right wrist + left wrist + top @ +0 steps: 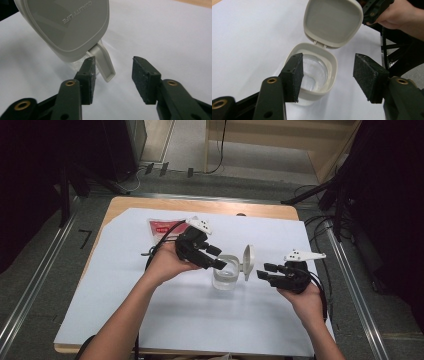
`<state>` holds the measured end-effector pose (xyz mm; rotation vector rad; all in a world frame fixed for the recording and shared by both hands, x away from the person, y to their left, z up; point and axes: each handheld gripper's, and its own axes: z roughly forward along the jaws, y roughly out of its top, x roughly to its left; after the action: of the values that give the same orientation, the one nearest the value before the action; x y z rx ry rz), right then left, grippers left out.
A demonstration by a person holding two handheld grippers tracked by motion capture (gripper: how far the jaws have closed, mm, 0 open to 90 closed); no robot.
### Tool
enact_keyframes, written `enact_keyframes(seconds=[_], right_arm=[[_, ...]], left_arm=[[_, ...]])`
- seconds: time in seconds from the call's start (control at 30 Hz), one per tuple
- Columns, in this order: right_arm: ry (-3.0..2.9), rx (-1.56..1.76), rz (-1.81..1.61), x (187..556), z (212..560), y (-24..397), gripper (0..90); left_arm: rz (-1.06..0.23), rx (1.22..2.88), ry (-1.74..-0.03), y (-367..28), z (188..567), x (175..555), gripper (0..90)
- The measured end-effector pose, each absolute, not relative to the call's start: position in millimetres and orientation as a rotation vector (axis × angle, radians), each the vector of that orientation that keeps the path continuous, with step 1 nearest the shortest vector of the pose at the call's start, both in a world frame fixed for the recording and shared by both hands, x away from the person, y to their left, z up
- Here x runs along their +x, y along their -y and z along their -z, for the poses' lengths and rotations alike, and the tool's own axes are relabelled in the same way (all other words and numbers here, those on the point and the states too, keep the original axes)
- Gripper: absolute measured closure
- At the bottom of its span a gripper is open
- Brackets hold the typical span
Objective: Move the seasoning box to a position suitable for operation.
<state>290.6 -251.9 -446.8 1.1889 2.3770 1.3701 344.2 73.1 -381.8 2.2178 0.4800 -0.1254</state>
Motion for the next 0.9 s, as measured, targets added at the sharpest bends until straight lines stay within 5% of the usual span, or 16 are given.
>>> enact_keyframes(seconds=[0.57, 0.9], right_arm=[[-2.431, 1.165, -1.331, 273.6, 450.2, 246.1, 50.5], [-2.434, 1.162, -1.320, 276.9, 452.9, 245.4, 50.4]], left_arm=[[0.088, 2.158, -0.605, -126.0, 375.9, 336.1, 49.8], [0.103, 2.200, -0.599, -139.8, 379.7, 337.0, 42.0]])
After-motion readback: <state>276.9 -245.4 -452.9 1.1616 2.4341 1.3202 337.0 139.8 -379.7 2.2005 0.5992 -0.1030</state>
